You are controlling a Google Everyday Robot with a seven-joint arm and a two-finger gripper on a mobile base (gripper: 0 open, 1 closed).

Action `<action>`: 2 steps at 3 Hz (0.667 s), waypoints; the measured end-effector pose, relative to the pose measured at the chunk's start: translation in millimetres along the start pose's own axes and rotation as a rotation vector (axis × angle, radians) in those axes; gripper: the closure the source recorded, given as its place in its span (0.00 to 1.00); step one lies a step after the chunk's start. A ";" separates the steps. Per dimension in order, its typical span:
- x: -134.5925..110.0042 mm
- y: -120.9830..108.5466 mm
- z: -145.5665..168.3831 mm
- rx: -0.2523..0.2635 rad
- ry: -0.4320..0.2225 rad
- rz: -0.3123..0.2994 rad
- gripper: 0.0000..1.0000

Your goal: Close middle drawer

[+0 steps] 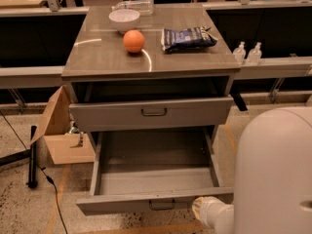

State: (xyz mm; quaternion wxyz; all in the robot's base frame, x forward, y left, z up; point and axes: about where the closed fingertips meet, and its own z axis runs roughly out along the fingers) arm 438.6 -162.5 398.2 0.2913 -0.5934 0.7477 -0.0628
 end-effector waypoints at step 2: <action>-2.2 -41.4 19.8 0.119 -0.011 0.027 1.00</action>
Offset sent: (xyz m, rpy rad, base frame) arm 0.0849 -0.0075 0.0086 0.0155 -0.1840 -0.0889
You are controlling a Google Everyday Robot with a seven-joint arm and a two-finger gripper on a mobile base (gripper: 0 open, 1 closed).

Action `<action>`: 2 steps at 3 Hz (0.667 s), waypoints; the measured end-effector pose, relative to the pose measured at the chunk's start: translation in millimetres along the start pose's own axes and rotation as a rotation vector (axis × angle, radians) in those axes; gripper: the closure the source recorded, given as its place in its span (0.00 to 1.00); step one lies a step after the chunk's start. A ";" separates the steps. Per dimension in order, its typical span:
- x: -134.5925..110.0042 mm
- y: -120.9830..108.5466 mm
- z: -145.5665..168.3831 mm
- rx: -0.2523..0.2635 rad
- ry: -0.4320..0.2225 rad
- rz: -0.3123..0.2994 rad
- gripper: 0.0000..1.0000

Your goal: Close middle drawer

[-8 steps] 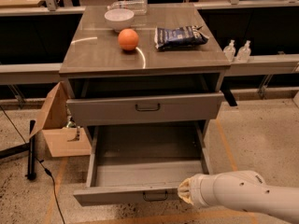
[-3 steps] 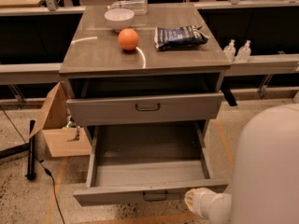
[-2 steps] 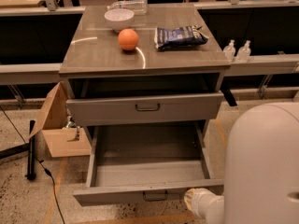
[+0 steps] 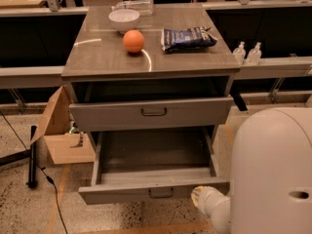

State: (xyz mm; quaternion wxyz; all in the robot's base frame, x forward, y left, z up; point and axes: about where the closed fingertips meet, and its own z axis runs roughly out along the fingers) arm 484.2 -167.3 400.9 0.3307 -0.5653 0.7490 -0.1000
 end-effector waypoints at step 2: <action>-26.0 -50.2 48.8 0.090 -0.058 0.022 1.00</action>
Offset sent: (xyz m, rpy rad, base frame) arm 0.1192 0.0340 -0.0077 0.0923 -0.1422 -0.0308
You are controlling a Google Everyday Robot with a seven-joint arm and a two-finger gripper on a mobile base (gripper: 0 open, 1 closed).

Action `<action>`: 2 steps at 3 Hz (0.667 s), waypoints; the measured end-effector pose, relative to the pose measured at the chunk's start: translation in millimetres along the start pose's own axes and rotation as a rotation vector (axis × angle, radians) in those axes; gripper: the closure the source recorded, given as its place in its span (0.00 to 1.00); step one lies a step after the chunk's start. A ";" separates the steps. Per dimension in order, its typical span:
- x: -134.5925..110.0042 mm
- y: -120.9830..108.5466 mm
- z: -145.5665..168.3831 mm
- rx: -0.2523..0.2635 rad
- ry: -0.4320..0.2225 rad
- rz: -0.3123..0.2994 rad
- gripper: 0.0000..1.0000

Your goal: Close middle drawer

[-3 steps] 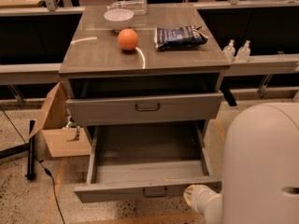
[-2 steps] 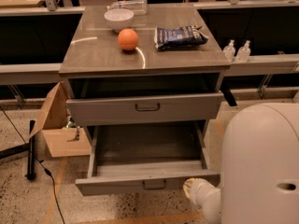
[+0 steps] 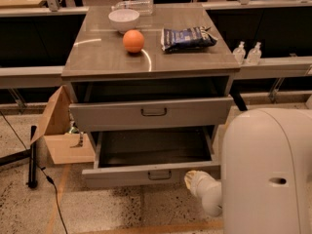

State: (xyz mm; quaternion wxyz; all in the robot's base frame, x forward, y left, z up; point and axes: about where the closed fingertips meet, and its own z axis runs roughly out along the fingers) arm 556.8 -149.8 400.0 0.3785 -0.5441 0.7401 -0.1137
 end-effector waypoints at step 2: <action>-26.3 -29.6 60.7 0.035 -0.060 0.013 1.00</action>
Offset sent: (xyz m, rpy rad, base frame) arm 0.1031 0.0396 -0.0185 0.0678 -0.0820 0.0199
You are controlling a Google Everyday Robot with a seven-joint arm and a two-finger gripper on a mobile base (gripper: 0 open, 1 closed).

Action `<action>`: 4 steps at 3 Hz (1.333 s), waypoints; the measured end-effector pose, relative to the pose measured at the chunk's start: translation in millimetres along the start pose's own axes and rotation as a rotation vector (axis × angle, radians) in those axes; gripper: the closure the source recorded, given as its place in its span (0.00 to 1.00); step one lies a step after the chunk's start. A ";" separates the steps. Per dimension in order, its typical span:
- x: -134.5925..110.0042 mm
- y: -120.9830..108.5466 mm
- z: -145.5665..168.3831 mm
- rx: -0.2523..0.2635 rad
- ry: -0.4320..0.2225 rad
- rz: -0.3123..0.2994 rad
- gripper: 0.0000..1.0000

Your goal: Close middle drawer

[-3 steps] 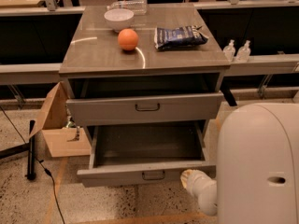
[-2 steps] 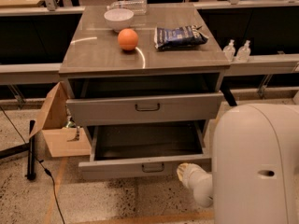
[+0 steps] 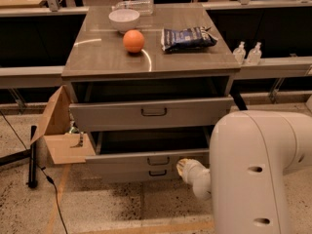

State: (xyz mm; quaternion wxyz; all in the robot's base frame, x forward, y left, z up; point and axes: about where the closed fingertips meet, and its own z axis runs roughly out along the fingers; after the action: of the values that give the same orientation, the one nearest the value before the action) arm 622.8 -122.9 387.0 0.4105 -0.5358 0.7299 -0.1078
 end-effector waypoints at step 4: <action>4.8 -55.3 51.9 0.005 -0.050 -0.132 1.00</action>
Offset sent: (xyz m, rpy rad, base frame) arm 0.0736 -0.0167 0.0045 -0.0704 -0.0657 0.1033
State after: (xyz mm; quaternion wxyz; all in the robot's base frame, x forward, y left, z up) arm 697.9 -134.6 384.5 0.4220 -0.5842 0.6823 -0.1228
